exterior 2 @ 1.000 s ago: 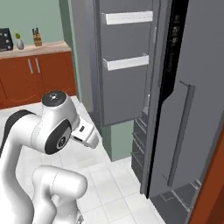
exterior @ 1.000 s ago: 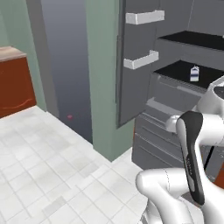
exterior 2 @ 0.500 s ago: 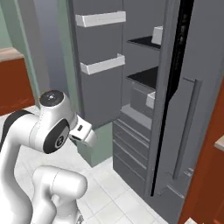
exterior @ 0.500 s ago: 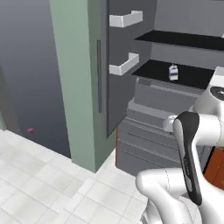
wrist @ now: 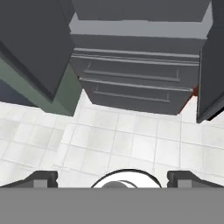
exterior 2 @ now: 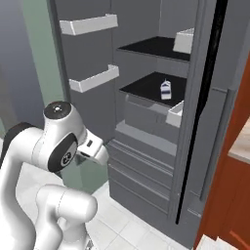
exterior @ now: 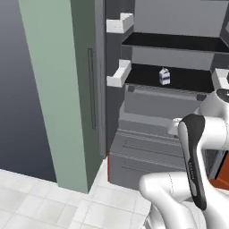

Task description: Take a sugar cube from the saucer and place it inside the coffee. Then, grab milk from the fridge and place it next to the coffee on the counter to sweeten the coffee.

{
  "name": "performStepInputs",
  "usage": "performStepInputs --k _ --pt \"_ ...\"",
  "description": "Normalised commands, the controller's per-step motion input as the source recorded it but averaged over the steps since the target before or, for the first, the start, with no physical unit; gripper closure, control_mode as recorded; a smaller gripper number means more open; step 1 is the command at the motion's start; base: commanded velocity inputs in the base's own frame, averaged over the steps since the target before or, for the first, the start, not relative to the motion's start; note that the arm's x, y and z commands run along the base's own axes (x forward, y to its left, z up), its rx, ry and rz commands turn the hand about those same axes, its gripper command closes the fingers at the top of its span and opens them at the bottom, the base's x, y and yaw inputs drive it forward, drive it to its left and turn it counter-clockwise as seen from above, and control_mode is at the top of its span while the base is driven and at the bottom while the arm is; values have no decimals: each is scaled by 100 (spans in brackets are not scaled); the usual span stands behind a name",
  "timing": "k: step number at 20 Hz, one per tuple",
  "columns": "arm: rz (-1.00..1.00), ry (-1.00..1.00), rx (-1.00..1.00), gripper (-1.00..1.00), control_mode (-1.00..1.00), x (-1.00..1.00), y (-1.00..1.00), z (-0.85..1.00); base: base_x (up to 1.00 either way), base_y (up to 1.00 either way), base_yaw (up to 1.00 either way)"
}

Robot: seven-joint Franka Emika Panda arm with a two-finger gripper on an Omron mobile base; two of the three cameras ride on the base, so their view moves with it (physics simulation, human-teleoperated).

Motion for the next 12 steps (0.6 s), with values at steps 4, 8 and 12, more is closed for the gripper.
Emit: performStepInputs --k 4,8,12 --pt "0 0 0 -100 100 0 0 0 51 3 -24" --pt "0 0 0 -100 100 0 0 0 48 0 -21" --pt "0 0 0 -100 100 0 0 0 60 2 -14"
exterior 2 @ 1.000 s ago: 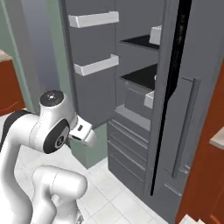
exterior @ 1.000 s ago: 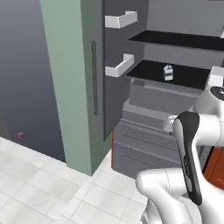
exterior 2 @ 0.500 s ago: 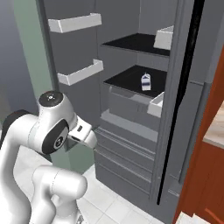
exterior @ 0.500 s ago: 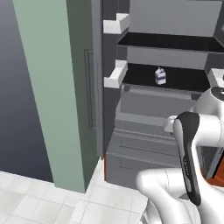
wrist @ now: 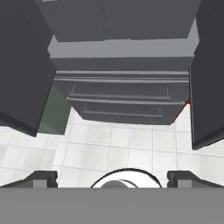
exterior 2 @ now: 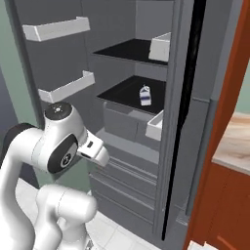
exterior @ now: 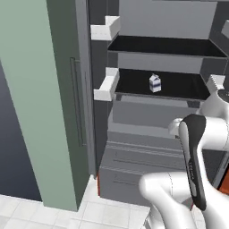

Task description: Take a sugar cube from the saucer and place it inside the coffee. Then, grab milk from the fridge and place it next to the coffee on the counter to sweeten the coffee.

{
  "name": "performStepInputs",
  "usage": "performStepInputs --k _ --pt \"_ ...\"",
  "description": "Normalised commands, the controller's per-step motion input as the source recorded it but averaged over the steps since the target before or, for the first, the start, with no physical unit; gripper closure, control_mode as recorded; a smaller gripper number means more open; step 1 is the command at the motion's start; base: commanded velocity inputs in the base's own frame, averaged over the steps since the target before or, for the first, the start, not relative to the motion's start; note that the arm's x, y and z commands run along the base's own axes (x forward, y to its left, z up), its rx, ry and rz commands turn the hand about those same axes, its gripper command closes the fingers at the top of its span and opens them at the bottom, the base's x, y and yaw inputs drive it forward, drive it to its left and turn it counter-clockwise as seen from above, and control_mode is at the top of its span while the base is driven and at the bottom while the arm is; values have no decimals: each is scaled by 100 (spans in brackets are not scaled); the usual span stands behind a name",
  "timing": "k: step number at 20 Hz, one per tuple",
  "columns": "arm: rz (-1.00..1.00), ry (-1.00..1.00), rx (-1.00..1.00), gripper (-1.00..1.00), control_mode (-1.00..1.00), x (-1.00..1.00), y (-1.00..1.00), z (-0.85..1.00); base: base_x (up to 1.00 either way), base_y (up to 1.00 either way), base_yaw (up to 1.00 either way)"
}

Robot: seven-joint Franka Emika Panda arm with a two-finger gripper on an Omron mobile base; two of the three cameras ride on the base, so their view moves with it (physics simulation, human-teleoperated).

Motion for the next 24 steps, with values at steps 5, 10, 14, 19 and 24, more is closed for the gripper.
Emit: performStepInputs --k 5,10,14,19,24 --pt "0 0 0 -100 100 0 0 0 78 7 -11" --pt "0 0 0 -100 100 0 0 0 59 0 -4" --pt "0 0 0 -100 100 0 0 0 33 0 0" --pt "0 0 0 -100 100 0 0 0 14 0 0" --pt "0 0 0 -100 100 0 0 0 0 0 0"
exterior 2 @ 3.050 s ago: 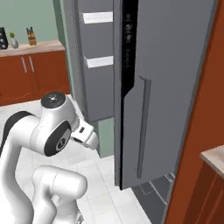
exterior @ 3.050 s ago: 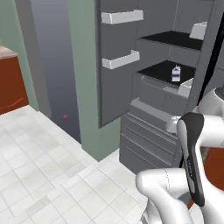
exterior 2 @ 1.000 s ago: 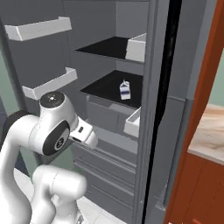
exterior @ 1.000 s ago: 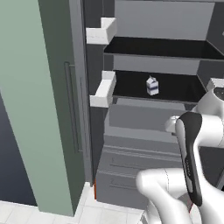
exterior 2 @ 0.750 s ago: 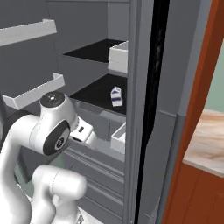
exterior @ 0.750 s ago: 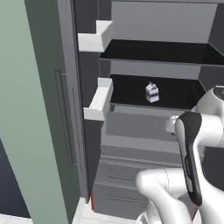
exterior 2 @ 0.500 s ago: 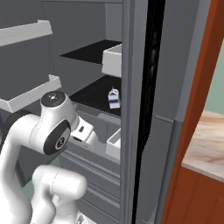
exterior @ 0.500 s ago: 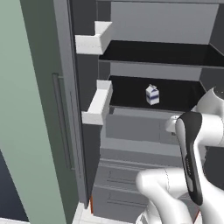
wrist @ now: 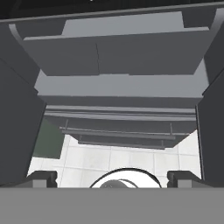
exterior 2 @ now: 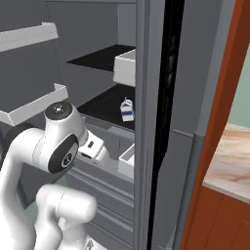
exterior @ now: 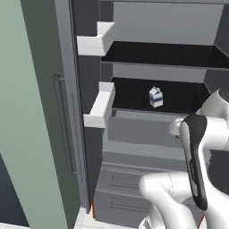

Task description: Take a sugar cube from the saucer and place it inside the coffee. Then, grab milk from the fridge and place it next to the coffee on the counter to sweeten the coffee.

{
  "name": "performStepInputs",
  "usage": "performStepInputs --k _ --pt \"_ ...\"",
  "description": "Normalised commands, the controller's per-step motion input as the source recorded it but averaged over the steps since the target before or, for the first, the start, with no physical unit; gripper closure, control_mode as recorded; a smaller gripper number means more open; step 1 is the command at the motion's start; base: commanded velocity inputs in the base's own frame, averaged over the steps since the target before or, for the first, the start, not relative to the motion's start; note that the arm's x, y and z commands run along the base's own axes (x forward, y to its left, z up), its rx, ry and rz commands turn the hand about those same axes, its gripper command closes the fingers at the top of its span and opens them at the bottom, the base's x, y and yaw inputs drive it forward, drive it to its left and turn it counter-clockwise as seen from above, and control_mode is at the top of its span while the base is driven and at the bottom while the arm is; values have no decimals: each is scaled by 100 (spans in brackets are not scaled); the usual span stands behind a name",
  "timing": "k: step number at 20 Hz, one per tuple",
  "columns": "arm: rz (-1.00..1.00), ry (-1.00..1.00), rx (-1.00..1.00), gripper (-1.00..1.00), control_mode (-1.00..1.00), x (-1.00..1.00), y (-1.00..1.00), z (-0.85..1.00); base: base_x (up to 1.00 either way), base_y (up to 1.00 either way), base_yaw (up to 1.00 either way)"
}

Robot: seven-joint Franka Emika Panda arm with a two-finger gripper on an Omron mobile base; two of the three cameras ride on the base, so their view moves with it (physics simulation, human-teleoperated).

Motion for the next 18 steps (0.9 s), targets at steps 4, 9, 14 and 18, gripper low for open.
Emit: performStepInputs --k 4,9,14,18 --pt "0 0 0 -100 100 0 0 0 0 48 -2" --pt "0 0 0 -100 100 0 0 0 7 33 -11" --pt "-1 -9 0 -100 -100 13 -13 14 2 0 -1" --pt "0 -8 0 -100 -100 16 -44 38 0 0 0"
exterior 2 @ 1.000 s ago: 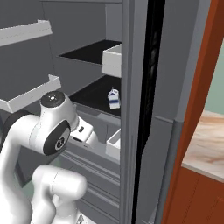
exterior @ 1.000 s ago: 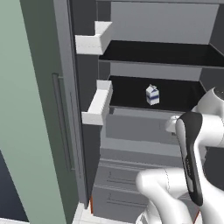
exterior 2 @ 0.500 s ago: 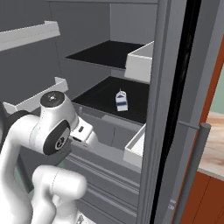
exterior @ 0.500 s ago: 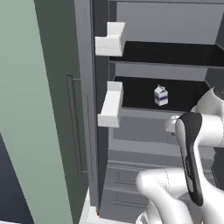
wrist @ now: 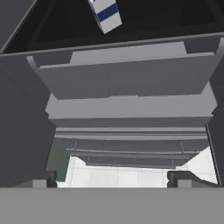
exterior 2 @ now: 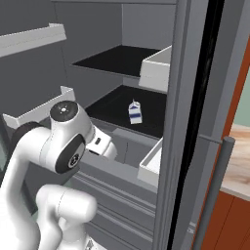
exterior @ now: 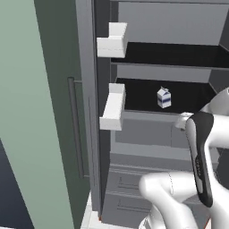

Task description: Take a sugar cube from the saucer and place it inside the coffee. Then, grab milk from the fridge and place it next to the coffee on the counter to sweeten the coffee.

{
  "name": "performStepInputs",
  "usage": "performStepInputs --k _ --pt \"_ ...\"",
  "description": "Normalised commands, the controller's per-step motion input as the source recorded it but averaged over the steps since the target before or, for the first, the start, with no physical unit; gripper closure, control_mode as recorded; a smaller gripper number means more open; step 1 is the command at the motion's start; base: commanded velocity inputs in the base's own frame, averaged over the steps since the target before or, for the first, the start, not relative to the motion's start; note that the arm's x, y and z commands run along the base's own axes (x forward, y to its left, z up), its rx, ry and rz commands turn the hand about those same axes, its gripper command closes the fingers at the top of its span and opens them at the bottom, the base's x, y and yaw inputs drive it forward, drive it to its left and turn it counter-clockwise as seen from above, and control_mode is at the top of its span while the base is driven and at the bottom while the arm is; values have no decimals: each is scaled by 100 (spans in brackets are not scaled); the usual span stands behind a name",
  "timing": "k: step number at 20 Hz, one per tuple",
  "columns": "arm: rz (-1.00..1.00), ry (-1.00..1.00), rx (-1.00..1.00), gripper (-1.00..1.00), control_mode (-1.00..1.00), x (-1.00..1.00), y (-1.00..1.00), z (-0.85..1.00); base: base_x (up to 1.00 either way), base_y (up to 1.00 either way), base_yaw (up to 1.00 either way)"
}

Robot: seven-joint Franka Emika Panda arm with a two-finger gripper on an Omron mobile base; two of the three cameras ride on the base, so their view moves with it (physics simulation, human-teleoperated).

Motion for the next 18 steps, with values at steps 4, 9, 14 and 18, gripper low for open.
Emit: performStepInputs --k 4,9,14,18 --pt "0 -1 0 -100 -100 40 -14 44 0 0 0" --pt "8 -1 -5 -100 -100 47 0 22 0 0 0" --pt "4 -12 -11 -100 -100 17 -6 10 0 0 0" --pt "0 -16 -18 -100 -100 13 -31 -2 0 0 0"
